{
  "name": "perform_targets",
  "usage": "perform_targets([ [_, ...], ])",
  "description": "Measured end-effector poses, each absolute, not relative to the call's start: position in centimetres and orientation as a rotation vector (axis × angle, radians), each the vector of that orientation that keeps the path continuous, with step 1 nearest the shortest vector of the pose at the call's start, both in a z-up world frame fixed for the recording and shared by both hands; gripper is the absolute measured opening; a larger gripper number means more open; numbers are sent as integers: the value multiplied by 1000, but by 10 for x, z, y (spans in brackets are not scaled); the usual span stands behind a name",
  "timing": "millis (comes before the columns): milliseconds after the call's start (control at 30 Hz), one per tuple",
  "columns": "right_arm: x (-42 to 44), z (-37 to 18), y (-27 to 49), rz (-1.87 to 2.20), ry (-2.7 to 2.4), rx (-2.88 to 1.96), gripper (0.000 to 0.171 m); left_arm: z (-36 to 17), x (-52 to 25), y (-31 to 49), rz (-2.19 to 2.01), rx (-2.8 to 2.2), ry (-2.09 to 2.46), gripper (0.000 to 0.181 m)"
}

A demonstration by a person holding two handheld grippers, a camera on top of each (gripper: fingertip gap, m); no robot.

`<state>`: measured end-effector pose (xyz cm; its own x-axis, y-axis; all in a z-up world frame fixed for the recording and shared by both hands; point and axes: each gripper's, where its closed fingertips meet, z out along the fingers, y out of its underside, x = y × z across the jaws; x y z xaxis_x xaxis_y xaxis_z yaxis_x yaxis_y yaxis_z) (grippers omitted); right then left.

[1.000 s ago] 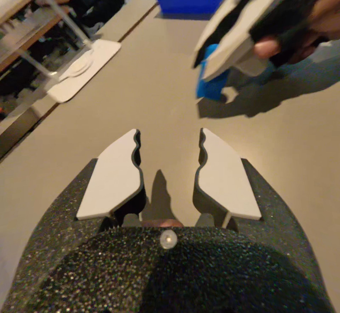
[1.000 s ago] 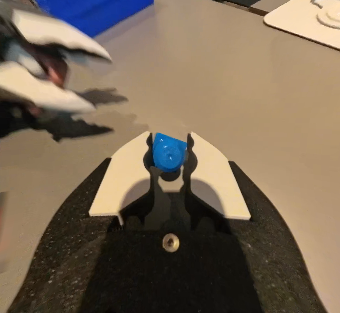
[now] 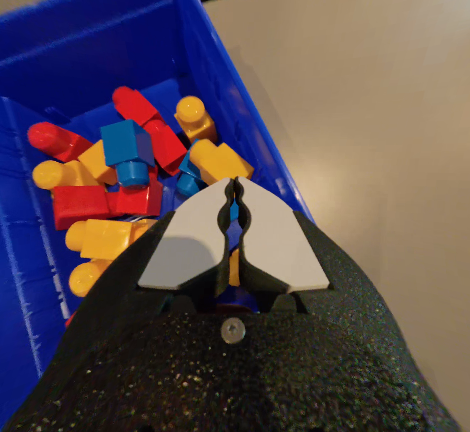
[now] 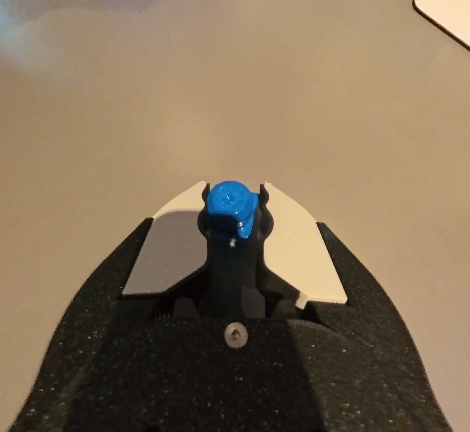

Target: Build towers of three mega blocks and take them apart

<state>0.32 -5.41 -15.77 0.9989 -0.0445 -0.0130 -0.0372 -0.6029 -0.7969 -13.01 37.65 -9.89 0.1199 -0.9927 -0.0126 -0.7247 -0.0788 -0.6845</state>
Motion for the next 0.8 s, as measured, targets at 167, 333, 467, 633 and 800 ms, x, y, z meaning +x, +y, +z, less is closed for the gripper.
perform_targets([
  [167, 3, -158, -54, -7, 56, -2217, 37, -75, -133, 375, -574, -1765, 1644, 0],
  [333, 3, -158, -54, -12, 52, -2217, 37, -115, -123, 386, -390, -1859, 1741, 39],
  [467, 4, -158, -55, -9, 53, -2214, 37, -136, -108, 393, -563, -2017, 1666, 36],
  [633, 5, -158, -55, -8, 52, -2215, 37, -136, -105, 393, -652, -2007, 1677, 25],
  [800, 6, -158, -56, -25, 43, -2216, 37, -119, -110, 395, -686, -1952, 1604, 0],
])
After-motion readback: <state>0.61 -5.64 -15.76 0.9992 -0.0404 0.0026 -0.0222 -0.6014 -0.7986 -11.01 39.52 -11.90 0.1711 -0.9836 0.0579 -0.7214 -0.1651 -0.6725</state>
